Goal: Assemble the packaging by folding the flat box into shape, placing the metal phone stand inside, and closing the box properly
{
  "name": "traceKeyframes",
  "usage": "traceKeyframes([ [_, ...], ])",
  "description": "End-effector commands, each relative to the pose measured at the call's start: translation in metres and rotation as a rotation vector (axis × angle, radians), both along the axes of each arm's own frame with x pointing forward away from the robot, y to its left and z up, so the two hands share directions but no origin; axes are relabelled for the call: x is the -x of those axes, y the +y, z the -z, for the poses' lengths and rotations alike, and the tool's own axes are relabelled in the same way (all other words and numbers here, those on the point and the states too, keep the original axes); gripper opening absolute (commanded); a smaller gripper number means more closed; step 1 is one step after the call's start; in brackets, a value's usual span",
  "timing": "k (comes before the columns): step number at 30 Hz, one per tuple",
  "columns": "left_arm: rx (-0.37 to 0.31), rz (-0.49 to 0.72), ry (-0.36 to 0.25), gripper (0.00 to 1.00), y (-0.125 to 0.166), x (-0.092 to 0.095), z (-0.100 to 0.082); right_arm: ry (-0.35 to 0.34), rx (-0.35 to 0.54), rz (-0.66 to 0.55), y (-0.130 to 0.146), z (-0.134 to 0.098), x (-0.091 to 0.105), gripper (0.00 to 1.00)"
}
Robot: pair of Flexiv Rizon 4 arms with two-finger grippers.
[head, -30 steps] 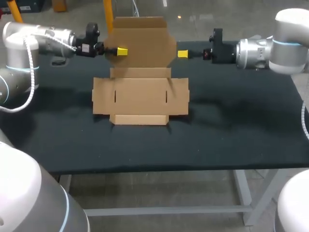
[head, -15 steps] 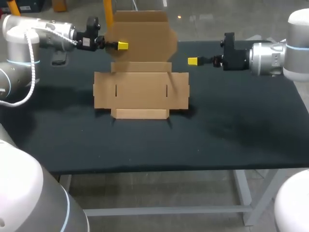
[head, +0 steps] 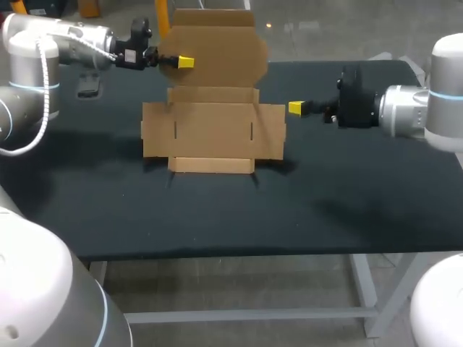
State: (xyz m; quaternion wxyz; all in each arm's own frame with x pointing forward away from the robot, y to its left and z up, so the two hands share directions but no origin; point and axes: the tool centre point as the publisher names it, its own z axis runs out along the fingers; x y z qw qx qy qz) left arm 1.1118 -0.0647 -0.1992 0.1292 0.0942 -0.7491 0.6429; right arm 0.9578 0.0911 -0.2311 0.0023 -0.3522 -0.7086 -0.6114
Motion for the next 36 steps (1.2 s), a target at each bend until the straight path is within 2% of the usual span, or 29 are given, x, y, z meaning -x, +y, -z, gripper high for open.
traceKeyframes([
  [1,-0.013,-0.028,-0.005,0.0,-0.001,0.008,-0.004,-0.015,0.074,0.165,0.003,0.002,0.008,0.0],
  [11,-0.013,-0.028,-0.005,0.0,-0.001,0.008,-0.004,-0.015,0.074,0.165,0.003,0.002,0.008,0.0],
  [15,-0.007,-0.03,-0.011,0.0,0.001,0.012,-0.006,-0.073,0.047,0.089,0.015,0.0,0.002,0.0],
  [20,0.01,-0.035,-0.035,0.0,0.007,0.025,-0.018,-0.148,0.067,0.048,0.023,0.001,0.016,0.0],
  [25,0.005,-0.037,-0.049,0.0,0.003,0.038,-0.028,-0.205,0.094,0.018,0.027,0.013,0.033,0.0],
  [28,-0.011,-0.041,-0.061,0.0,-0.002,0.047,-0.034,-0.215,0.128,0.01,0.032,0.024,0.041,0.0],
  [33,-0.048,-0.071,-0.09,0.0,-0.011,0.062,-0.047,-0.232,0.131,0.006,0.032,0.029,0.056,0.0],
  [36,-0.044,-0.077,-0.095,0.0,-0.013,0.067,-0.051,-0.246,0.135,0.008,0.03,0.028,0.065,0.0],
])
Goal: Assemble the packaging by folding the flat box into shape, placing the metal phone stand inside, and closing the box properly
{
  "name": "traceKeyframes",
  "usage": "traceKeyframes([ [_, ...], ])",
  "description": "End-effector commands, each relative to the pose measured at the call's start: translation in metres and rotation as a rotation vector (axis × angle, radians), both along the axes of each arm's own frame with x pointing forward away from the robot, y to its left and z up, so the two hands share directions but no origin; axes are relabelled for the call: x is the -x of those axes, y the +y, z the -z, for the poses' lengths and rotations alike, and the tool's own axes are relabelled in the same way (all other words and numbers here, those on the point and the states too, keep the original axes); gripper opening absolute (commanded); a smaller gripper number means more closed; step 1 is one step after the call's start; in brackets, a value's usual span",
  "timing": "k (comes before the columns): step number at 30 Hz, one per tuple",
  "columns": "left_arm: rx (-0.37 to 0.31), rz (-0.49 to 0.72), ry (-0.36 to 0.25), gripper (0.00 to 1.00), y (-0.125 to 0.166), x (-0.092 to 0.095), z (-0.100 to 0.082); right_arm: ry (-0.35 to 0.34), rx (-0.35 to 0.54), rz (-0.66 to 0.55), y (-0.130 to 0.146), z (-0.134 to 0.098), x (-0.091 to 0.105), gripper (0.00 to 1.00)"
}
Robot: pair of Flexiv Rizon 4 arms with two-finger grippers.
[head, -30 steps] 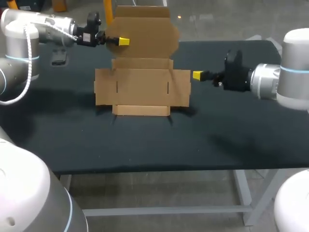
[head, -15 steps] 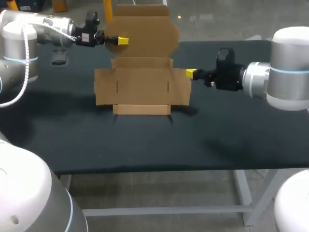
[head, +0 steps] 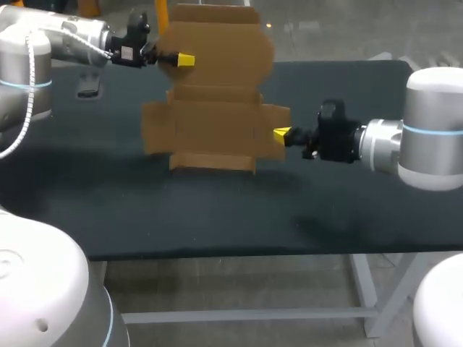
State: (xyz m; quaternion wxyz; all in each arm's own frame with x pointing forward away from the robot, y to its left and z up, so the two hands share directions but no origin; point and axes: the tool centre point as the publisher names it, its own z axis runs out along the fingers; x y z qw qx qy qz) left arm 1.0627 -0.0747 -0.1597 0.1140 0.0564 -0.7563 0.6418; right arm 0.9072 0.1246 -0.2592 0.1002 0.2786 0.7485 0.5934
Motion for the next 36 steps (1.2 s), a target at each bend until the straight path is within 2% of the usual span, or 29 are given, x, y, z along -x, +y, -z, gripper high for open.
traceKeyframes([
  [1,-0.033,-0.118,-0.024,0.0,-0.004,0.02,-0.012,-0.027,-0.01,0.017,-0.004,0.0,0.017,0.0],
  [9,-0.028,-0.147,-0.022,0.0,-0.012,0.038,-0.021,-0.056,0.026,0.048,-0.009,0.001,0.038,0.0],
  [16,-0.022,-0.171,0.009,0.0,-0.016,0.046,-0.022,-0.078,0.037,0.067,-0.01,0.006,0.051,0.0],
  [27,-0.039,-0.175,0.039,0.0,-0.022,0.051,-0.017,-0.088,0.052,0.085,-0.004,0.018,0.06,0.0],
  [36,-0.024,-0.149,0.064,0.0,-0.021,0.047,-0.006,-0.076,0.059,0.086,0.01,0.027,0.058,0.0],
])
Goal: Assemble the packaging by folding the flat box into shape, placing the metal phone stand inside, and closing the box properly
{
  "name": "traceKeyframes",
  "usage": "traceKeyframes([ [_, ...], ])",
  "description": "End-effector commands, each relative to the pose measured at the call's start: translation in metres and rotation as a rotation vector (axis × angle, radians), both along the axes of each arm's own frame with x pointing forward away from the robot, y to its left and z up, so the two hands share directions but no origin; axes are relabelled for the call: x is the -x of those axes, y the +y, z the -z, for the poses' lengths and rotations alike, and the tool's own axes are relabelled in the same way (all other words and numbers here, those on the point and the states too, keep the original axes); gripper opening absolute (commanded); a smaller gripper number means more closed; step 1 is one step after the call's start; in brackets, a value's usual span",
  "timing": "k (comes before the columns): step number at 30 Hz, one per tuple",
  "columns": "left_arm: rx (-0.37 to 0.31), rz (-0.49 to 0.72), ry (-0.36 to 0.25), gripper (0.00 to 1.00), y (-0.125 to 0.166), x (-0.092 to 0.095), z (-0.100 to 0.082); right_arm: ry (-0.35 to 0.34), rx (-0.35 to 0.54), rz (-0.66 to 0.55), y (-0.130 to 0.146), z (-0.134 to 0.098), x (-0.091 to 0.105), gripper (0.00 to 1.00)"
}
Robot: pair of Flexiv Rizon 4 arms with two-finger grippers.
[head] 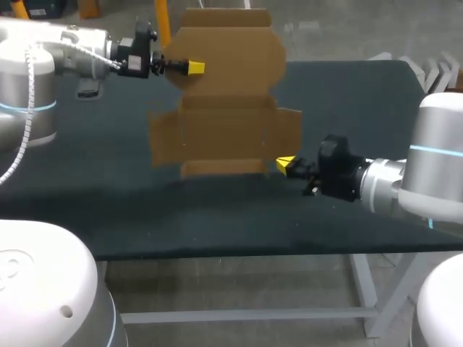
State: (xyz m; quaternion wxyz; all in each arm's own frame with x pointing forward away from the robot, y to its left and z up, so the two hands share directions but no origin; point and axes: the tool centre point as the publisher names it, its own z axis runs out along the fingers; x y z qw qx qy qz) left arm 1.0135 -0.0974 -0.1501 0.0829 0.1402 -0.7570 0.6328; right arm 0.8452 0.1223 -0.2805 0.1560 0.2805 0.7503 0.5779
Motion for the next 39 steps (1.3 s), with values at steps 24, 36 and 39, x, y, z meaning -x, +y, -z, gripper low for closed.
traceKeyframes([
  [24,0.049,0.092,-0.036,0.0,0.006,-0.012,0.018,0.0,0.057,0.025,0.042,0.019,-0.015,0.0],
  [36,0.065,0.107,-0.068,0.0,0.007,-0.012,0.029,0.043,0.069,0.057,0.055,0.03,-0.027,0.0],
  [39,0.059,0.115,-0.071,0.0,0.008,-0.012,0.03,0.043,0.069,0.057,0.055,0.03,-0.027,0.0],
])
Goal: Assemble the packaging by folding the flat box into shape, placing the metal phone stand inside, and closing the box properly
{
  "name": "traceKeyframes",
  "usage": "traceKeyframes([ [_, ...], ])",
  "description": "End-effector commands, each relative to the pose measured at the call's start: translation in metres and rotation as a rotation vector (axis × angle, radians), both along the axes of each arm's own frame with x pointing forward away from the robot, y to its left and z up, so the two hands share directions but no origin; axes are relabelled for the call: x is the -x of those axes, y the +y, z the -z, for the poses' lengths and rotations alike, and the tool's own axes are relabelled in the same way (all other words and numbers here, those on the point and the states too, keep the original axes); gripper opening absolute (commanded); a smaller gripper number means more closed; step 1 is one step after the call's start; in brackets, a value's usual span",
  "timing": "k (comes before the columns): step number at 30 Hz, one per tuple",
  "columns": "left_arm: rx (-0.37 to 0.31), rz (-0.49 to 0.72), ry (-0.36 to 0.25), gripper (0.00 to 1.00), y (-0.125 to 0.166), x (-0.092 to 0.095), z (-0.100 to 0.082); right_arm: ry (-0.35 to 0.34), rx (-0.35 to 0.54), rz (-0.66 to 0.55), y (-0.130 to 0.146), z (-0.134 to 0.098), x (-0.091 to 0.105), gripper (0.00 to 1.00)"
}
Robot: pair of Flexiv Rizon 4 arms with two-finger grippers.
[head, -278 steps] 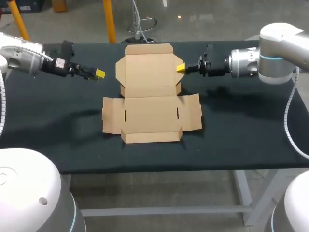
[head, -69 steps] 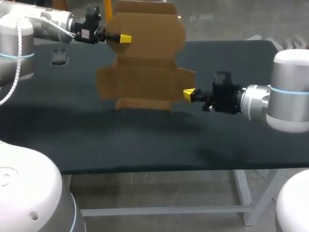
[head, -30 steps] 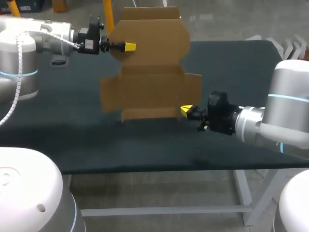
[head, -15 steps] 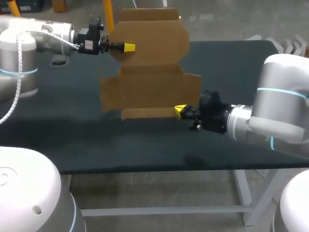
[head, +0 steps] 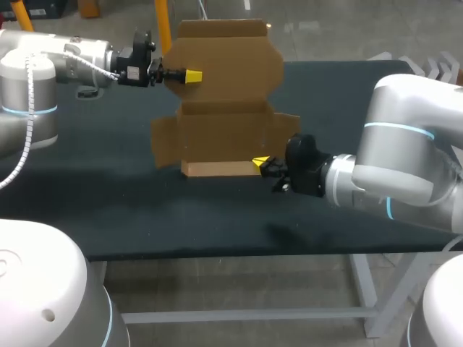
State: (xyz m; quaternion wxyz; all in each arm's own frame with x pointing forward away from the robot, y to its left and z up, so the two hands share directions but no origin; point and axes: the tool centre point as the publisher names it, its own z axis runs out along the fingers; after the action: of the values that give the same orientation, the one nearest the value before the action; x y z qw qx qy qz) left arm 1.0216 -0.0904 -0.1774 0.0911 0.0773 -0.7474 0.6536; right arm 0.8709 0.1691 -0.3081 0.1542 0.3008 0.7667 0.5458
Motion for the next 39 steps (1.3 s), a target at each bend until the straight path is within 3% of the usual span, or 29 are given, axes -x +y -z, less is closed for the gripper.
traceKeyframes([
  [1,0.003,0.02,-0.003,0.0,0.001,-0.005,0.003,-0.007,0.01,0.027,0.008,0.002,-0.002,0.0],
  [10,0.003,0.021,-0.003,0.0,0.001,-0.005,0.004,-0.007,0.01,0.027,0.008,0.002,-0.002,0.0],
  [18,0.003,0.021,-0.003,0.0,0.001,-0.005,0.004,-0.014,-0.026,0.032,0.032,0.03,-0.019,0.0],
  [26,0.003,0.021,-0.003,0.0,0.001,-0.005,0.004,0.003,0.004,0.053,0.052,0.049,-0.036,0.0],
  [39,0.003,0.021,-0.003,0.0,0.001,-0.005,0.004,0.016,0.092,0.101,0.076,0.083,-0.047,0.0],
])
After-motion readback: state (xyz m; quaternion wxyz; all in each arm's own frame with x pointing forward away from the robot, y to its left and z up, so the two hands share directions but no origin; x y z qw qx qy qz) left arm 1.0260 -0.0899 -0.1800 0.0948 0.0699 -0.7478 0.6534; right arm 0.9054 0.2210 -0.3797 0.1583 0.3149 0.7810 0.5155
